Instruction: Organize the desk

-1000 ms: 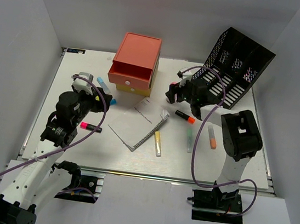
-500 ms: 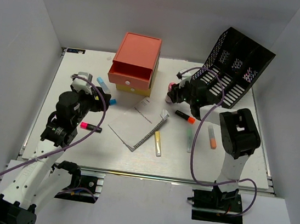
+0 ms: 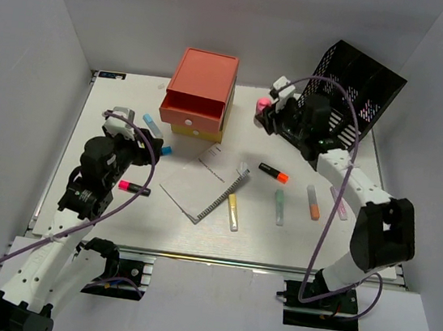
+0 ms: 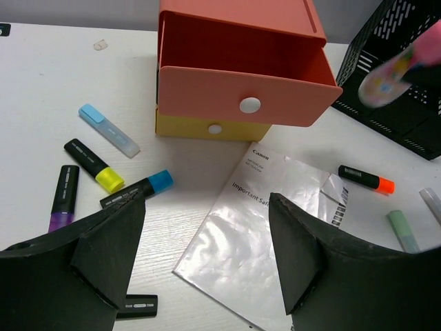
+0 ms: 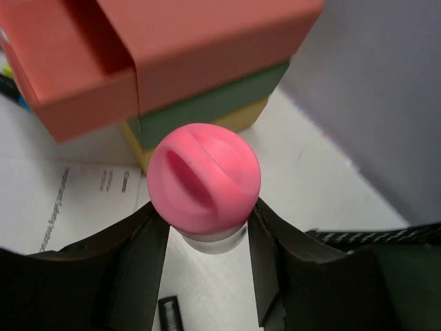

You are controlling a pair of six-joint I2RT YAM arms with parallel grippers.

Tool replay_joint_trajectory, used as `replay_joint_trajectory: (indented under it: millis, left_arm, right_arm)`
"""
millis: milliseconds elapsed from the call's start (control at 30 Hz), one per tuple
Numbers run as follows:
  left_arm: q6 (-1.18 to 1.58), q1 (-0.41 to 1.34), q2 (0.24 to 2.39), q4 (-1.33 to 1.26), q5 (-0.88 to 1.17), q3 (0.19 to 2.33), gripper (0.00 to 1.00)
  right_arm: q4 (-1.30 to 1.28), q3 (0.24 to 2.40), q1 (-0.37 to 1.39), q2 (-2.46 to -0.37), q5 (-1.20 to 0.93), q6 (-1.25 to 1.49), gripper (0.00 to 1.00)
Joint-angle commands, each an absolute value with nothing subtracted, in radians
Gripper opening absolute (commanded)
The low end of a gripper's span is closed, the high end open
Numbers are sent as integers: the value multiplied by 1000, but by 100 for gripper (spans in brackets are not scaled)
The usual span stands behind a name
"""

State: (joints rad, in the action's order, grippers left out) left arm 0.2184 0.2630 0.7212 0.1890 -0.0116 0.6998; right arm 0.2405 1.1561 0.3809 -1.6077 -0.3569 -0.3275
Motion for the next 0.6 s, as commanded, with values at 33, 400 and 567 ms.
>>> replay_joint_trajectory:
  millis: [33, 400, 567]
  left_arm:
    - [213, 259, 696, 189, -18, 692, 82]
    - [213, 259, 704, 189, -34, 687, 82]
    - [210, 259, 710, 187, -34, 684, 82]
  right_arm:
    - [49, 1356, 394, -1543, -417, -410, 0]
    - [-295, 1819, 581, -1647, -292, -560, 0]
    - [-371, 1911, 664, -1713, -209, -586, 0]
